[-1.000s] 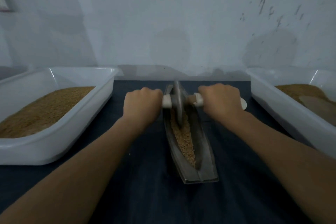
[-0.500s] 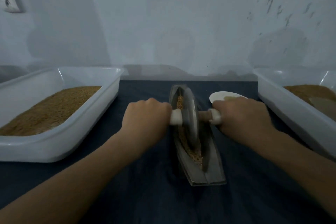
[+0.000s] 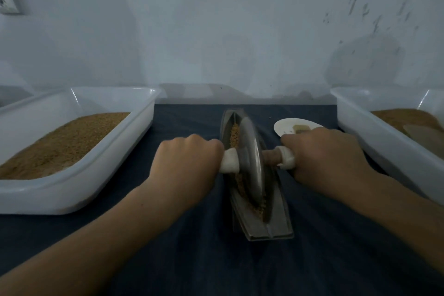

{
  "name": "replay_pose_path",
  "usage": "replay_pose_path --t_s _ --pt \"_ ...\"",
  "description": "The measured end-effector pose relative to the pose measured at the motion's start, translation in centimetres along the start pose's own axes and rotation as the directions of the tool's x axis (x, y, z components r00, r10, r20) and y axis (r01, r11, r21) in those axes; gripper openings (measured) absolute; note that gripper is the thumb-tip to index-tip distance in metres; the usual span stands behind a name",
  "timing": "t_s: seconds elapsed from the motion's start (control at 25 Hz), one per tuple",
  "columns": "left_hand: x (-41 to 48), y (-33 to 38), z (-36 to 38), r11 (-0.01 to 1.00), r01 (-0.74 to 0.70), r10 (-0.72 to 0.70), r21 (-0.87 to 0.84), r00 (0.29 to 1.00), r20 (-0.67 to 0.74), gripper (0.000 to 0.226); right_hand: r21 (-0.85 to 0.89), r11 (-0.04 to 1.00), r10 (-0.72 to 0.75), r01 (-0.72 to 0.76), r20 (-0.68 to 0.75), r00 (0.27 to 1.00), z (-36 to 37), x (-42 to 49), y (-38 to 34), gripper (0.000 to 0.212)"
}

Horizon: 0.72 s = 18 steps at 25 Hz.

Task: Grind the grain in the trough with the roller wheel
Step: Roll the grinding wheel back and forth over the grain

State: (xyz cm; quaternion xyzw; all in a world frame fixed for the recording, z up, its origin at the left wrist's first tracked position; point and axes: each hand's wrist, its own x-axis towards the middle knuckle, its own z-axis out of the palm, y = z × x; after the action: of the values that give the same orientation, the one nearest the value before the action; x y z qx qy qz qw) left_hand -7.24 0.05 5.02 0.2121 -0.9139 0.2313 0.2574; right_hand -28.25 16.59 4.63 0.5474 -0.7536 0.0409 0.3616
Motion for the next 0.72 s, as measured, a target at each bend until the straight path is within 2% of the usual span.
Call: replay_pose_path --t_s 0.04,0.08,0.12,0.2,0.24,0.32,0.4,0.48,0.6,0.64,0.72 --pt "0.3 0.0 0.1 1.0 0.003 -0.003 -0.004 1.0 -0.018 0.062 -0.015 1.0 0.012 -0.012 0.013 1.0 -0.1 0.1 -0.1 0.043" --pt "0.6 0.1 0.5 0.999 0.035 -0.036 0.013 0.999 0.033 0.059 -0.041 0.998 0.038 -0.036 0.045 0.998 0.3 0.5 -0.3 0.044" --pt "0.9 0.3 1.3 0.997 0.065 -0.069 0.047 0.993 0.092 0.048 -0.059 0.996 0.073 -0.069 0.079 0.994 1.0 1.5 -0.5 0.042" --pt "4.4 -0.2 3.5 0.991 0.117 -0.122 0.06 0.988 0.096 0.015 0.021 0.981 0.185 -0.192 0.175 0.967 2.7 4.4 -0.7 0.032" --pt "6.4 -0.7 4.0 0.992 0.113 -0.12 0.058 0.984 0.131 0.007 0.057 0.972 0.211 -0.229 0.221 0.952 3.3 5.8 -0.7 0.025" --pt "9.0 -1.3 3.9 0.992 0.104 -0.116 0.065 0.971 0.211 0.015 0.079 0.963 0.229 -0.259 0.273 0.934 3.6 7.4 -0.7 0.015" --pt "7.9 -1.0 3.0 0.995 0.074 -0.085 0.065 0.976 0.202 0.013 0.122 0.959 0.21 -0.255 0.293 0.933 3.2 6.1 -0.6 0.022" --pt "4.4 -0.2 2.2 0.997 0.06 -0.066 0.054 0.991 0.115 0.013 0.091 0.98 0.156 -0.177 0.197 0.968 2.1 3.1 -0.4 0.036" --pt "-0.2 0.1 0.3 1.0 0.011 -0.011 -0.01 1.0 0.0 0.052 -0.004 1.0 0.007 -0.007 -0.015 1.0 -0.5 -0.1 -0.2 0.04" --pt "-0.4 0.0 0.0 1.0 0.012 -0.012 -0.017 1.0 -0.025 0.057 -0.01 1.0 0.001 -0.001 -0.023 1.0 -0.7 -0.2 -0.2 0.041" --pt "0.2 0.5 1.0 0.997 0.075 -0.075 0.008 0.995 0.069 0.051 -0.03 0.998 0.049 -0.048 0.056 0.997 0.2 0.9 -0.5 0.041"
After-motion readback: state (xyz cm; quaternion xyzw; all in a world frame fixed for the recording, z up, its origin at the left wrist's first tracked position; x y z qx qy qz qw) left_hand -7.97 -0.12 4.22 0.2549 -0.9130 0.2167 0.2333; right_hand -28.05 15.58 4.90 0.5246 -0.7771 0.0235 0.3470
